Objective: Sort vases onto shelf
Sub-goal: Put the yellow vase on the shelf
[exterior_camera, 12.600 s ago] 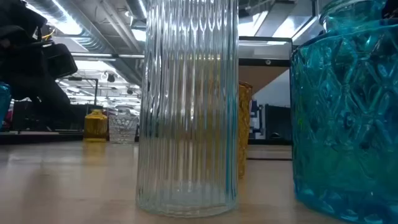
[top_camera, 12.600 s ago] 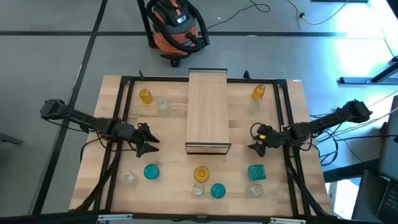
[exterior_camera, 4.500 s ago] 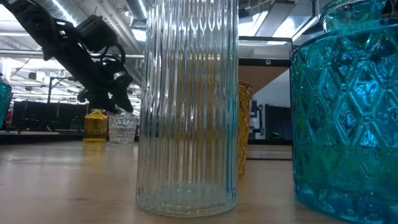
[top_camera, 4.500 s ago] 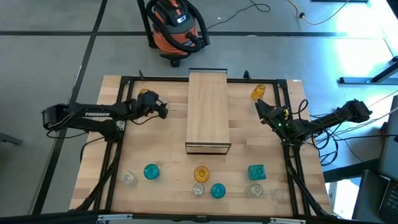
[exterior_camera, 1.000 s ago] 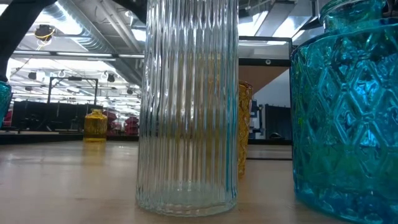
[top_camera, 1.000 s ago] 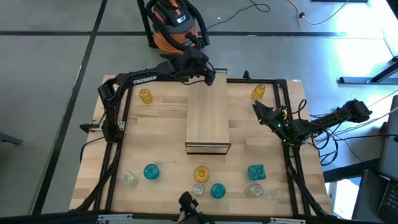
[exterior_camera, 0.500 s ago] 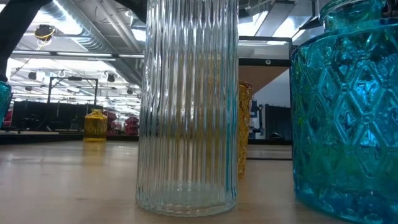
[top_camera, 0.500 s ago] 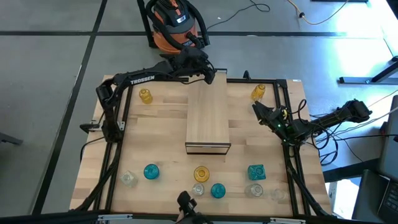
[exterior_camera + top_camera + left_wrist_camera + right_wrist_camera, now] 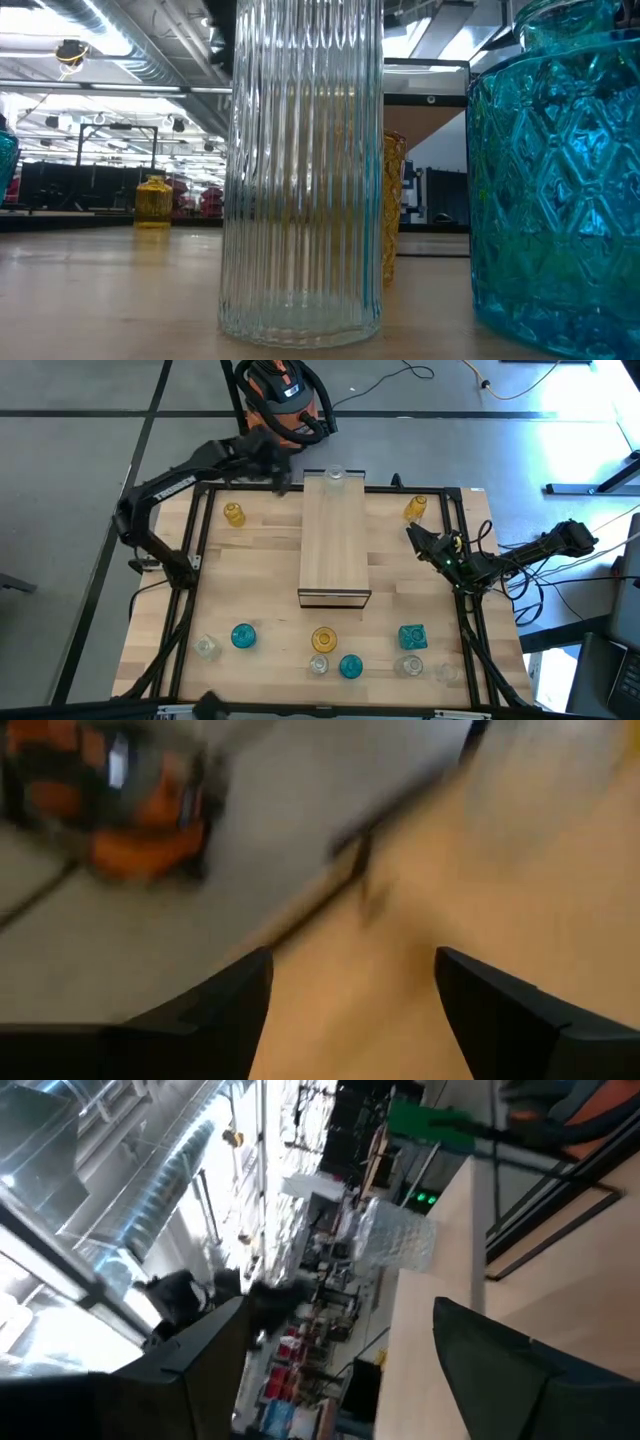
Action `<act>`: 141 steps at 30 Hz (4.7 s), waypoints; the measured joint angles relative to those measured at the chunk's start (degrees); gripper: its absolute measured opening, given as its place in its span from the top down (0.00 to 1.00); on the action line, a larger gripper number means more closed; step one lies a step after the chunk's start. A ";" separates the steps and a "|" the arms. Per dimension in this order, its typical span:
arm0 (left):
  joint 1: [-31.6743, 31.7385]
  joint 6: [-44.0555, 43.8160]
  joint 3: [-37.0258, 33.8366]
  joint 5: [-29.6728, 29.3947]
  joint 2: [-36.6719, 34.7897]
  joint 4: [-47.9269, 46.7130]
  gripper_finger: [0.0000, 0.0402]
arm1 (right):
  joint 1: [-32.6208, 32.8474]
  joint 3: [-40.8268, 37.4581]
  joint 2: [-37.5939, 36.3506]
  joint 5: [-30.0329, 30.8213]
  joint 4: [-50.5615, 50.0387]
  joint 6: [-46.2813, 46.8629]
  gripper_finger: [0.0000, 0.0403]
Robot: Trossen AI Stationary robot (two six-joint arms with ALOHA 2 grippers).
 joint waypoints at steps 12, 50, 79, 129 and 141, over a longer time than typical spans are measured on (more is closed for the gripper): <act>14.88 -4.80 -29.66 15.27 -7.38 5.32 0.42 | 0.00 0.00 0.00 3.58 -1.35 0.19 0.30; 20.83 -1.63 -33.34 12.24 -2.62 3.10 0.48 | 0.00 0.00 0.00 3.13 1.52 0.05 0.30; -6.58 -6.27 0.86 27.93 -12.20 -8.25 0.93 | 0.00 0.00 0.00 3.15 1.20 0.03 0.30; -9.98 11.14 34.40 18.49 27.26 -22.16 0.87 | 0.00 -0.02 0.00 0.64 1.92 0.27 0.30; -10.22 12.66 34.36 20.14 27.26 -19.71 0.73 | 0.00 -0.02 0.00 0.61 1.92 0.27 0.30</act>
